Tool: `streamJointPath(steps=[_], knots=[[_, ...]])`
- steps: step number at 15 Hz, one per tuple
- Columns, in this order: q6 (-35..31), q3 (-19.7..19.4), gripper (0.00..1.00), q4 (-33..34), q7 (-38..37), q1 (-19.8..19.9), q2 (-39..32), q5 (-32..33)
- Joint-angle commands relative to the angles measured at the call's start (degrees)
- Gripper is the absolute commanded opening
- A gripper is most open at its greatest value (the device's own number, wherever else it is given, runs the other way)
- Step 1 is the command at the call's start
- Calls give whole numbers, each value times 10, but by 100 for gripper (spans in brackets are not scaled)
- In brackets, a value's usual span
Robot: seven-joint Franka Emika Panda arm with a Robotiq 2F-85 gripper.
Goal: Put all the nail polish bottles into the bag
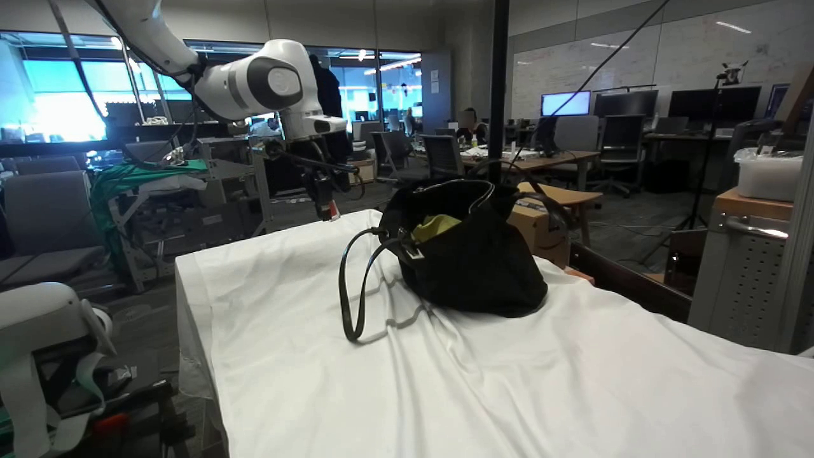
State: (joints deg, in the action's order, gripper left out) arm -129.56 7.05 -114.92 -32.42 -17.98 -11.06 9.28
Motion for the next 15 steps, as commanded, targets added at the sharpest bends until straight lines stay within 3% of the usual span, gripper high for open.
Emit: streamJointPath(steps=[1, 15], knots=[[18, -11, 15, 32, 8, 28, 18, 13], [46, -49, 15, 124, 30, 107, 13, 12]])
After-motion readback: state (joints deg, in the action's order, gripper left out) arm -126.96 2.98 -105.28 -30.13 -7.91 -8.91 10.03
